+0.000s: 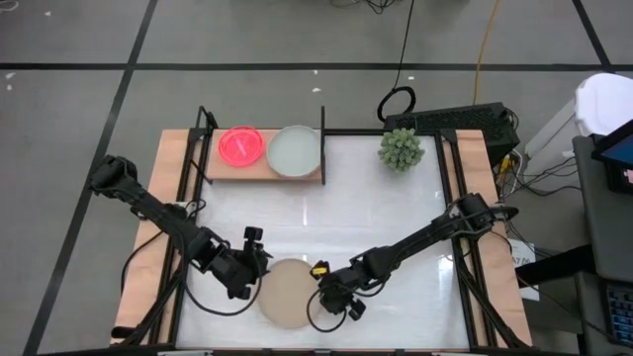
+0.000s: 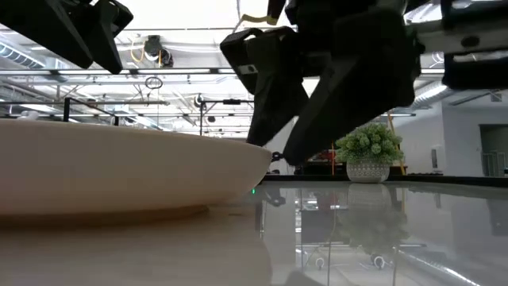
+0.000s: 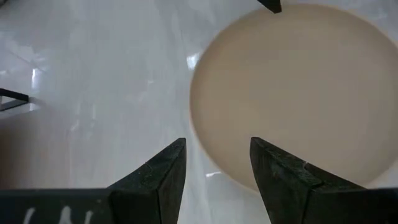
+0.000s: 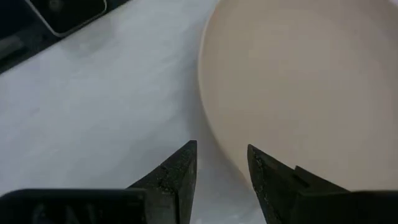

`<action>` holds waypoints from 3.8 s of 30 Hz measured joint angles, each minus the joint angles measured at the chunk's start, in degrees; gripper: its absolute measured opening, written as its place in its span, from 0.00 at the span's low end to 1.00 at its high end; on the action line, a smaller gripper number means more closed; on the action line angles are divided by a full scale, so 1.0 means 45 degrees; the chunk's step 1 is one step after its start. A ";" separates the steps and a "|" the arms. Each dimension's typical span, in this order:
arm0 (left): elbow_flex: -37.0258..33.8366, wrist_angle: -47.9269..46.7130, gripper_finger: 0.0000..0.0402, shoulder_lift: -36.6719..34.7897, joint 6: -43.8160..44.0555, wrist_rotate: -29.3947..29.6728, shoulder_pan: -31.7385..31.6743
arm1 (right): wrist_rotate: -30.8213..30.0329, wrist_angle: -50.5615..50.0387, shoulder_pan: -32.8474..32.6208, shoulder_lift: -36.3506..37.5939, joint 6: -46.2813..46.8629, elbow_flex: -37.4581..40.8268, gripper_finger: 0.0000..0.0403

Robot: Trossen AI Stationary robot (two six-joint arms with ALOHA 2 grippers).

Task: Place and stack plates onto a shelf
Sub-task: Stack the light brown plate on top of the gray plate on the shelf

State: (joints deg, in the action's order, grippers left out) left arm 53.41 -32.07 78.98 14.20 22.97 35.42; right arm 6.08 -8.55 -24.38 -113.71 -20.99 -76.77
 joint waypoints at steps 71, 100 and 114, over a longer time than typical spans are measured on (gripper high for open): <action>0.0000 0.1465 0.26 0.1394 -0.5456 -0.0416 0.0600 | -0.1956 -0.1516 0.0500 0.1996 -0.1600 0.0015 0.00; -0.0005 0.1524 0.03 0.1399 -0.6774 -0.0718 0.0029 | -0.3009 -0.0540 0.0597 0.2289 0.2181 0.0015 0.30; 0.0307 0.1004 0.03 0.1262 -0.6602 -0.0741 -0.0400 | -0.3073 -0.0903 -0.0092 0.4474 0.3547 0.0024 0.50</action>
State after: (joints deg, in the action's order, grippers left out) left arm 54.79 -27.55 84.66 -15.51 19.64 33.62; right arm -7.75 -12.61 -24.79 -93.58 -5.03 -76.66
